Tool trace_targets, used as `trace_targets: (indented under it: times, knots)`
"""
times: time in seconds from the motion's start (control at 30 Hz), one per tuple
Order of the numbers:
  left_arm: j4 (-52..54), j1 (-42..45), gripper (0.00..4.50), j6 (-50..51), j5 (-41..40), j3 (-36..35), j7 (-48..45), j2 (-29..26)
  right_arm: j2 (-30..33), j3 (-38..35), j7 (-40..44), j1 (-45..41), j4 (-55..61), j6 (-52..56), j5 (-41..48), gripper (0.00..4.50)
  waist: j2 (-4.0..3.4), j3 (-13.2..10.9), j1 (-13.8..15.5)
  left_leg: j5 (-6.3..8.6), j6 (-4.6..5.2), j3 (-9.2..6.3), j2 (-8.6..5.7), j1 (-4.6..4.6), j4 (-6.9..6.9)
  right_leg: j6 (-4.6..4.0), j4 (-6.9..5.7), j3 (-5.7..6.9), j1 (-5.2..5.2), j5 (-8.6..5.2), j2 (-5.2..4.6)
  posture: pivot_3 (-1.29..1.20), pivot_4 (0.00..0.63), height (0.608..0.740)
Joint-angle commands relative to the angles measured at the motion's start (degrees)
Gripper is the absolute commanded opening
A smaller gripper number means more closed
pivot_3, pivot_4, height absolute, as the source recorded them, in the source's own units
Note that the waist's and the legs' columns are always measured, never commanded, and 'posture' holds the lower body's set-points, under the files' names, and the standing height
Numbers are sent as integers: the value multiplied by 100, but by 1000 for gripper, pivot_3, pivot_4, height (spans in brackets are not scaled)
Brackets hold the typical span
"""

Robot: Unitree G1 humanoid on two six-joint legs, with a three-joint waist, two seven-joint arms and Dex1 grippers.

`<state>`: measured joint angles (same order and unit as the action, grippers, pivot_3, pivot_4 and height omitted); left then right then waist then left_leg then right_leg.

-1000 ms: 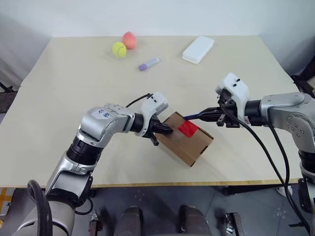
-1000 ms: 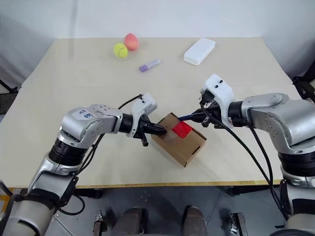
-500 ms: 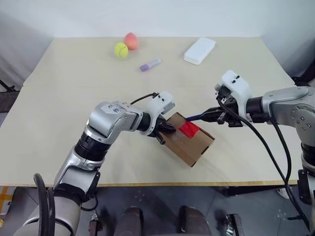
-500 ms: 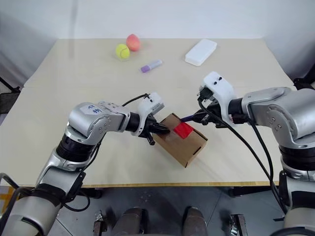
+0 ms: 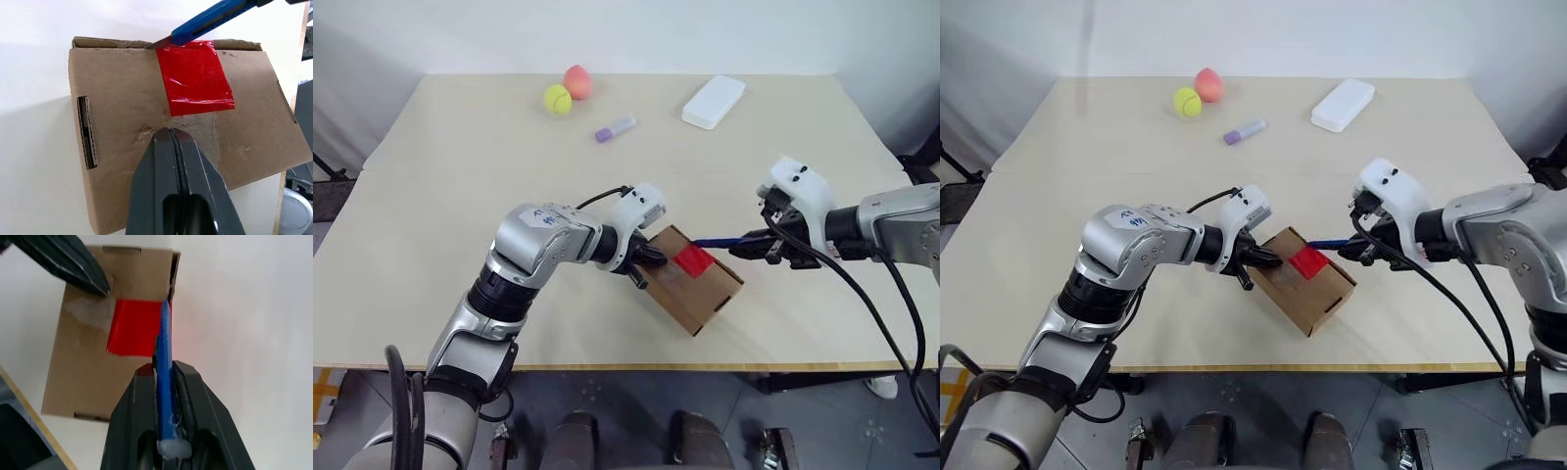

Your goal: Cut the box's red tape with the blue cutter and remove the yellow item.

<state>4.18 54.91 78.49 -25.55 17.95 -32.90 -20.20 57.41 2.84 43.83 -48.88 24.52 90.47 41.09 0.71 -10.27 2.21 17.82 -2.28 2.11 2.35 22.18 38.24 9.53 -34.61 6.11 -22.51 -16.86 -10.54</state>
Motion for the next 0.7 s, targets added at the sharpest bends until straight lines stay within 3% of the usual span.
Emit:
trace_targets:
  times: [0.03,0.27,0.7]
  knots:
    - [-290,-196,0,239,240,223,264,-8,12,-117,93,-22,163,149,234,161,0,0,-1,0,0,0,0,0,0,0,0,0,0,0,0,0,150,740]
    - [-379,-150,0,156,245,284,259,68,-351,104,-227,142,15,37,51,161,9,11,-11,0,0,0,0,-5,6,0,-5,-1,5,0,0,0,150,740]
    - [-354,-234,0,186,239,233,292,61,630,-172,106,369,299,203,604,161,10,13,17,2,3,0,0,-4,6,0,-1,-1,5,0,0,0,150,740]
